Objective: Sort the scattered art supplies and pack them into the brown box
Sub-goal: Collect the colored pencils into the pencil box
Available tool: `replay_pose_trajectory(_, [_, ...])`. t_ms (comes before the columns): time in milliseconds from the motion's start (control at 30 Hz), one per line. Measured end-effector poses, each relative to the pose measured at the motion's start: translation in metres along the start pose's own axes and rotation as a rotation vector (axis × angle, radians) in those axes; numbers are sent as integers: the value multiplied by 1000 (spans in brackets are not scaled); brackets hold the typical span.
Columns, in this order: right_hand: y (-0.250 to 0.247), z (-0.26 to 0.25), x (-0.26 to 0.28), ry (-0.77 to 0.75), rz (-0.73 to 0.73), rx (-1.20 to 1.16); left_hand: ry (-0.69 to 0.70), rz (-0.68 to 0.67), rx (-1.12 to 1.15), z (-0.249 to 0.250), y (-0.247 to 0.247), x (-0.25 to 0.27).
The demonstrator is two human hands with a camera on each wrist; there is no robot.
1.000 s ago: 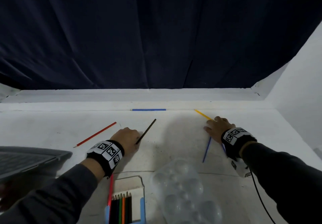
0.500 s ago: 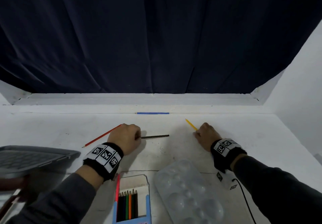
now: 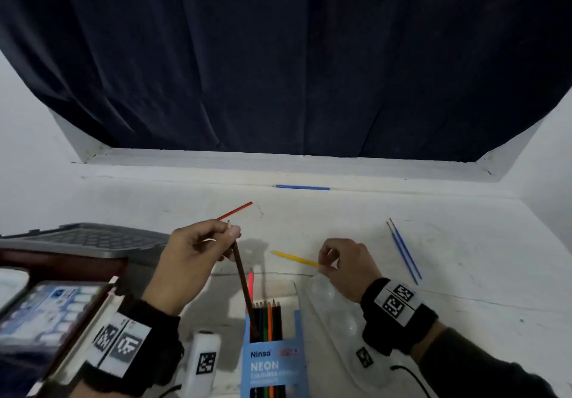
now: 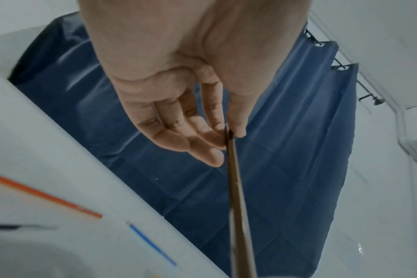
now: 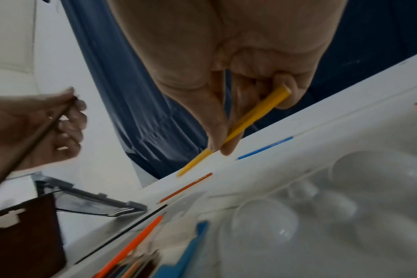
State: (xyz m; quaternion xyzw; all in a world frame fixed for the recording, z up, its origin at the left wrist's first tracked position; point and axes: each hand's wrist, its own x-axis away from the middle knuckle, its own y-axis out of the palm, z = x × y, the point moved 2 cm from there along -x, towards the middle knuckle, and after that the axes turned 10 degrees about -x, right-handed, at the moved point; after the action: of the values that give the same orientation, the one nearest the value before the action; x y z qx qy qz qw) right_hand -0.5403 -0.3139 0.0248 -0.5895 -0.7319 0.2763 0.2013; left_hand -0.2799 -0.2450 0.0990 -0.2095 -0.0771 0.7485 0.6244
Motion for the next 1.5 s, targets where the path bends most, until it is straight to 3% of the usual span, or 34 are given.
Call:
replay_pose_trajectory(100, [17,-4,14,35,14,-144,-66,28,59,-24,5,14])
replay_pose_trajectory(200, [29,-8,20,107,-23,-438,-111,59,114,-39,14,18])
replay_pose_trajectory(333, [42,-9,24,186,-70,-585,-144,-2,104,-48,28,10])
replay_pose_trajectory(500, [50,-6,19,168,-112,-479,-140,-93,42,-52,49,-15])
replay_pose_trajectory(667, [52,-9,16,102,-122,-402,-69,-195,-210,-57,68,-48])
replay_pose_trajectory(767, [54,-8,15,65,-132,-356,-12,-353,-448,-61,78,-57])
replay_pose_trajectory(933, [59,0,10,40,-115,-295,132,-495,-805,-63,89,-47])
replay_pose_trajectory(1233, [63,-4,-3,83,-138,-108,247,-690,-1094,-82,91,-10])
replay_pose_trajectory(1400, [63,-6,2,85,-199,-106,301,-665,-1101,-79,82,12])
replay_pose_trajectory(1500, [61,-9,6,-1,-215,-24,323,-641,-1082,-82,74,21])
